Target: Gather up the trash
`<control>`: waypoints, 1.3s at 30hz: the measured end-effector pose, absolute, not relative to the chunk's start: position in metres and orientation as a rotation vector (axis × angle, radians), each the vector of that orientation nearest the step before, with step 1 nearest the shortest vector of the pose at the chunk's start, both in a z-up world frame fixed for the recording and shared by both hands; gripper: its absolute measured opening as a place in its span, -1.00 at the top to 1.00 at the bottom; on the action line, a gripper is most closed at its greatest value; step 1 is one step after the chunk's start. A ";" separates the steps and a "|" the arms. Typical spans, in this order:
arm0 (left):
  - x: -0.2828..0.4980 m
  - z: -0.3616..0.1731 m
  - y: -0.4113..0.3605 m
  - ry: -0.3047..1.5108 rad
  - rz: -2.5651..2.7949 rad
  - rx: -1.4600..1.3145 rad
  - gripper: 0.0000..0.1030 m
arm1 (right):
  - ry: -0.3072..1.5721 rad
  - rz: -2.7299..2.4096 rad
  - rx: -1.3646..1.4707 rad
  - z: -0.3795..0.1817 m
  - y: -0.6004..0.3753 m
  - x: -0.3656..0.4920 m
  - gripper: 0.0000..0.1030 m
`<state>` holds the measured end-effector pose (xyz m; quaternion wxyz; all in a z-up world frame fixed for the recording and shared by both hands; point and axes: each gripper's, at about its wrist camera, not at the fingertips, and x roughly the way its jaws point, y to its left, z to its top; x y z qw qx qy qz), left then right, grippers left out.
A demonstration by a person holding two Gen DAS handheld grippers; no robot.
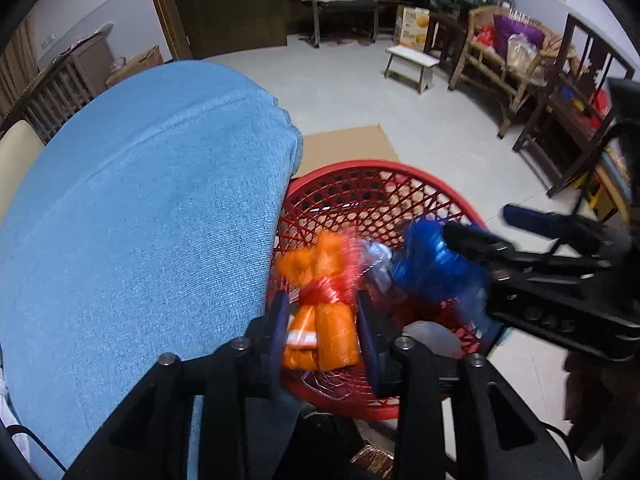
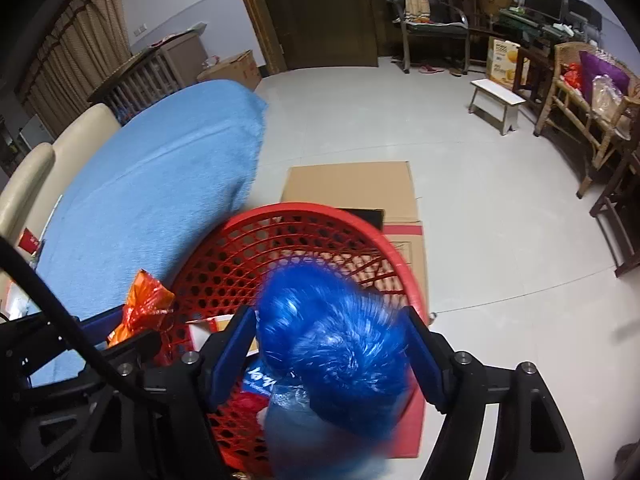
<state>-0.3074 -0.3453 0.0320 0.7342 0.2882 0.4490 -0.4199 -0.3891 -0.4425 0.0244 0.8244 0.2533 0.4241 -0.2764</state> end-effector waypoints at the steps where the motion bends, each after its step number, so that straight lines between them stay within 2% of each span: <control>1: -0.307 0.030 -0.348 0.991 -0.922 0.640 0.16 | 0.898 -0.599 0.542 0.025 -0.445 -0.392 -0.55; 5: -0.312 0.027 -0.355 0.980 -0.921 0.671 -0.31 | 0.866 -0.634 0.571 0.030 -0.456 -0.404 -0.56; 9: -0.317 0.025 -0.363 0.983 -0.927 0.706 -0.35 | 0.838 -0.650 0.584 0.039 -0.464 -0.414 -0.56; 12: -0.320 0.026 -0.364 0.990 -0.934 0.713 -0.49 | 0.819 -0.653 0.580 0.048 -0.463 -0.423 -0.56; 23: -0.324 0.048 -0.338 0.973 -0.938 0.656 -0.52 | 0.837 -0.620 0.539 0.063 -0.442 -0.439 -0.56; 33: -0.316 0.067 -0.286 0.921 -0.855 0.572 -0.56 | 0.869 -0.601 0.525 0.054 -0.396 -0.430 -0.56; 39: -0.304 0.064 -0.259 0.953 -0.816 0.522 -0.56 | 0.904 -0.569 0.503 0.047 -0.366 -0.421 -0.56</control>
